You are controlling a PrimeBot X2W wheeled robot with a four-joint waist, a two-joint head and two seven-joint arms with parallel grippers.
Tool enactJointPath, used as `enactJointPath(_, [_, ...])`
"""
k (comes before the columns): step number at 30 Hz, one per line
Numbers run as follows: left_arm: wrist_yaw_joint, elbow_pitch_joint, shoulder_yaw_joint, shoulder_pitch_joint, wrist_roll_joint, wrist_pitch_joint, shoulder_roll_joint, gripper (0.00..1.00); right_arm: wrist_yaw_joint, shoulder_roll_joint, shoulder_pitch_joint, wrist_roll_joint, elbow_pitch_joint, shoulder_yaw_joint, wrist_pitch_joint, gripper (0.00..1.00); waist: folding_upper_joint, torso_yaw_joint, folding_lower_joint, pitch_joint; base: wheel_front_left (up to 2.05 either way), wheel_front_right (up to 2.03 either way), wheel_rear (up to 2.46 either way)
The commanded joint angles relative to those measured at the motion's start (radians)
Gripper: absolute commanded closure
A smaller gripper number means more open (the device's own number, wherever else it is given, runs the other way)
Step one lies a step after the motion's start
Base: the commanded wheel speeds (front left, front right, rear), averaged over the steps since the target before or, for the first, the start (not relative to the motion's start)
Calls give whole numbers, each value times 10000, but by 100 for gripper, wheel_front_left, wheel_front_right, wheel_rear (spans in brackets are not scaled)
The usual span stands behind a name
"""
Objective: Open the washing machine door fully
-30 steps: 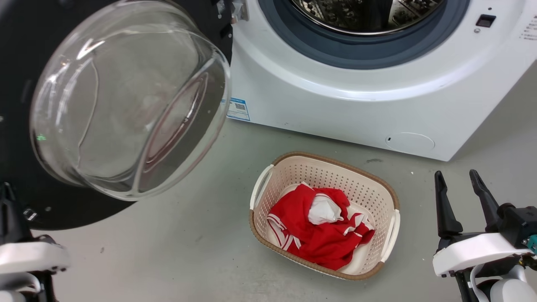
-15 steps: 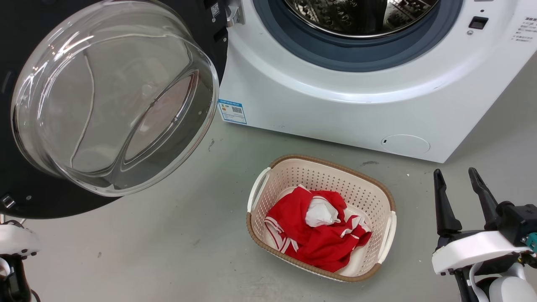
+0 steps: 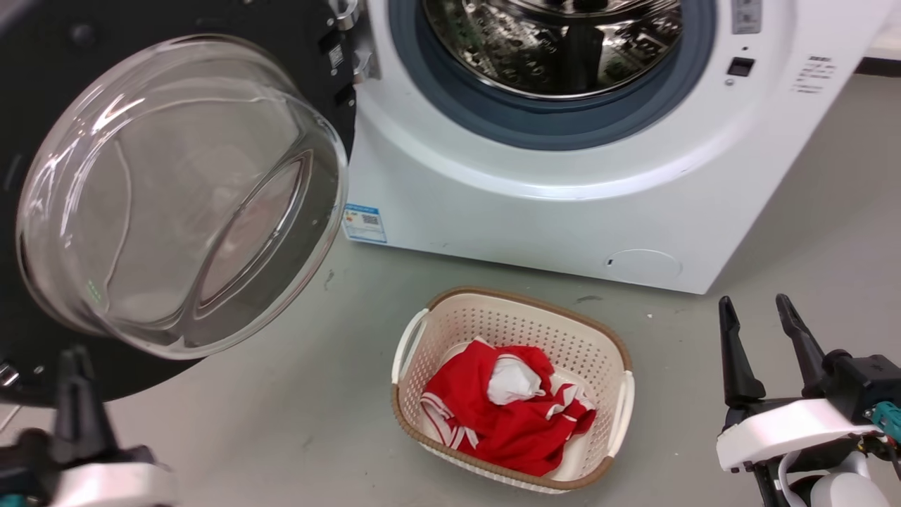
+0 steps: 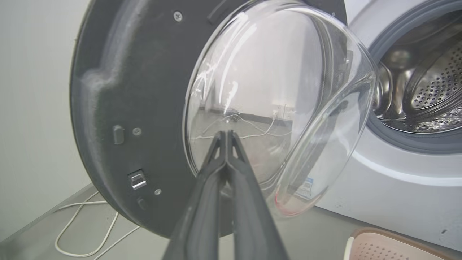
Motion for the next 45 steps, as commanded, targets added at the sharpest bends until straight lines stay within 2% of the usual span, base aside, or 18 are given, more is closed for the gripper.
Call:
enactJointPath(1, [-30,-168,-121,183,137,-21,-163,75,-7,2,61,39,-47,29,-80,0,0,-167,0,-111,0,0,0])
enactJointPath(2, [-91,-275,-215,300,172,-21,-254,51,-7,2,76,42,-61,55,-69,0,0,-250,0,-155,0,0,0])
enactJointPath(3, [-139,-356,-323,376,187,-21,-354,21,-7,2,93,47,-90,78,-71,0,0,-329,0,-190,0,0,0])
enactJointPath(4, [-215,-430,-415,406,204,-21,-425,0,-7,2,101,27,-132,92,-74,0,0,-408,0,-216,0,0,0])
enactJointPath(12, [-611,-579,-1597,102,484,-21,-830,0,-7,2,201,105,-506,223,-7,0,0,-1086,0,-384,0,0,0])
enactJointPath(21, [-872,-500,-2360,-662,772,-21,-800,0,-7,4,327,-214,-1102,173,82,0,0,-1872,0,-419,0,0,0])
enactJointPath(31, [-691,-328,-2328,-558,909,-21,-808,0,-7,4,550,-242,-1551,142,190,0,0,-2338,0,-414,0,0,0])
enactJointPath(45, [-620,-224,-2356,-549,926,-22,-849,0,-7,4,479,-82,-1338,174,119,0,0,-2321,0,-379,0,0,0])
